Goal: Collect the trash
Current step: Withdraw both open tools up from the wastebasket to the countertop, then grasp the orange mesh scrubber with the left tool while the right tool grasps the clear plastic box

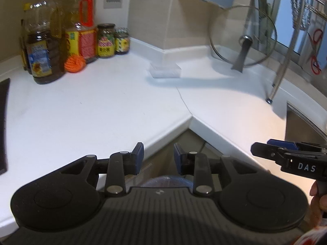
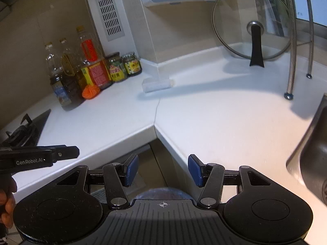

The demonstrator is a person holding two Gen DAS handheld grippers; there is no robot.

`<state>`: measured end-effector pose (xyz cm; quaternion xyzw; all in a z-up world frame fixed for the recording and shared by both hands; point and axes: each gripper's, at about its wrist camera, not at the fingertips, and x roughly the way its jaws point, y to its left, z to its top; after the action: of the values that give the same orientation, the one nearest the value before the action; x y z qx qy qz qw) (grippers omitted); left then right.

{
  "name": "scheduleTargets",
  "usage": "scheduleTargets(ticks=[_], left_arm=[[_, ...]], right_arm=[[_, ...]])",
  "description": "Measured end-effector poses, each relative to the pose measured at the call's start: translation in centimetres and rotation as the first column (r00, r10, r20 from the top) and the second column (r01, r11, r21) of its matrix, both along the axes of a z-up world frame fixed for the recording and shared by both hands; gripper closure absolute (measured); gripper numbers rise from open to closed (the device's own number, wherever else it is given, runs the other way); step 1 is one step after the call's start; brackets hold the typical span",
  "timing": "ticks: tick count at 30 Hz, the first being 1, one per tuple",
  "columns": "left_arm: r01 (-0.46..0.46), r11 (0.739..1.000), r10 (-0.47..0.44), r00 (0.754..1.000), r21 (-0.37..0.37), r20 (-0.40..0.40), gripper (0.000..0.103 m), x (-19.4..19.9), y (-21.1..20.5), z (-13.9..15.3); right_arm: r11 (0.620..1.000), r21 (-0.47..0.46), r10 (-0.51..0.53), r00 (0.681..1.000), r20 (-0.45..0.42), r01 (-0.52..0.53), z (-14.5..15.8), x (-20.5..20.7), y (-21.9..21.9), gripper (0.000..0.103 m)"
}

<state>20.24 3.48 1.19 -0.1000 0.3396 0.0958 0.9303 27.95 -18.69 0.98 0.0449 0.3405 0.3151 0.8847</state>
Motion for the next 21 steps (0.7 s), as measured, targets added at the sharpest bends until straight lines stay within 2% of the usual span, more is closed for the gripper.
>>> scheduleTargets(ticks=[2, 4, 5, 6, 10, 11, 21], left_arm=[[-0.037, 0.999, 0.037, 0.999, 0.015, 0.013, 0.069, 0.1, 0.5, 0.6], [-0.075, 0.997, 0.074, 0.997, 0.029, 0.024, 0.064, 0.1, 0.9, 1.1], [-0.093, 0.995, 0.092, 0.995, 0.039, 0.028, 0.061, 0.0, 1.2, 1.3], [-0.106, 0.993, 0.104, 0.994, 0.050, 0.032, 0.060, 0.0, 1.4, 1.6], [-0.148, 0.984, 0.145, 0.989, 0.096, 0.034, 0.040, 0.3, 2.5, 2.3], [-0.154, 0.982, 0.151, 0.988, 0.110, 0.036, 0.038, 0.5, 2.9, 2.5], [-0.134, 0.971, 0.124, 0.990, 0.200, 0.062, 0.033, 5.4, 9.2, 2.8]], right_arm=[[1.000, 0.010, 0.016, 1.000, 0.008, -0.016, 0.2, 0.8, 0.0, 0.048], [0.999, 0.022, 0.033, 0.999, 0.015, -0.033, 0.4, 1.4, 0.0, 0.040], [0.999, 0.031, 0.043, 0.999, 0.022, -0.044, 0.4, 1.6, 0.1, 0.032], [0.998, 0.037, 0.053, 0.998, 0.030, -0.054, 0.5, 1.8, 0.1, 0.027], [0.997, 0.048, 0.060, 0.997, 0.037, -0.062, 0.8, 2.8, 0.7, 0.026], [0.997, 0.056, 0.057, 0.998, 0.039, -0.059, 1.0, 3.0, 0.8, 0.026], [0.998, 0.056, 0.003, 0.998, 0.070, -0.007, 1.5, 6.9, 5.1, 0.025]])
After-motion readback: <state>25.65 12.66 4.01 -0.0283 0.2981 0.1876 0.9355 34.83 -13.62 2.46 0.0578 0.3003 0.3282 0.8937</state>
